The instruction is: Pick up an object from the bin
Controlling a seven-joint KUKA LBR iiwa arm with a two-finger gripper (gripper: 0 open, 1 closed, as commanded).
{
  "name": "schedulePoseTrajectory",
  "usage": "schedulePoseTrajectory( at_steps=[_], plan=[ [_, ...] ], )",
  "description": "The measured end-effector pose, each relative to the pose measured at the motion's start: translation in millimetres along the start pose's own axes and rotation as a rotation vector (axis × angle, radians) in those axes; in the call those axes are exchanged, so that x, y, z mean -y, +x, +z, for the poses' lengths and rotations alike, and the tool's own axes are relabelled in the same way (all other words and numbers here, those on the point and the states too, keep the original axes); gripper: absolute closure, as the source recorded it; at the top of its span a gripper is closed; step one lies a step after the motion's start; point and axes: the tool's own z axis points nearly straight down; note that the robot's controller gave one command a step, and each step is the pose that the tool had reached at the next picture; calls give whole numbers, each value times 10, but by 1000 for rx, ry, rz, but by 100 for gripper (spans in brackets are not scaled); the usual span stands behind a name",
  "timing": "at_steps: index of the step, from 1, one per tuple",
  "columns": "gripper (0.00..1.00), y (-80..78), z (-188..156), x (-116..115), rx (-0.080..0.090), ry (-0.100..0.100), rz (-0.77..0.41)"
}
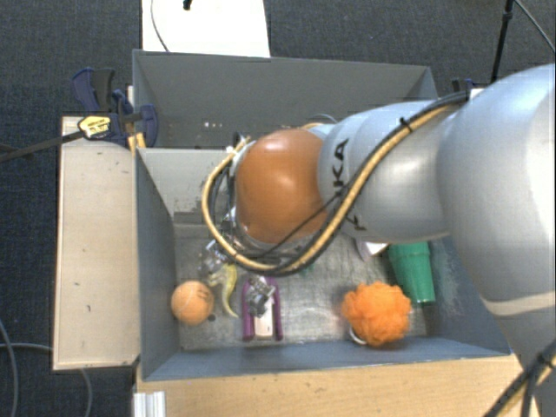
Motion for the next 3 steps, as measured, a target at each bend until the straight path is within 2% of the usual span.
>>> schedulePoseTrajectory(
  at_steps=[1, 2, 3],
  plan=[
    [100, 11, 97, 5, -1, -2, -23],
    [100, 12, 96, 5, -1, -2, -21],
    [100, -85, -255, 223, -7, -4, -37]
  ],
)
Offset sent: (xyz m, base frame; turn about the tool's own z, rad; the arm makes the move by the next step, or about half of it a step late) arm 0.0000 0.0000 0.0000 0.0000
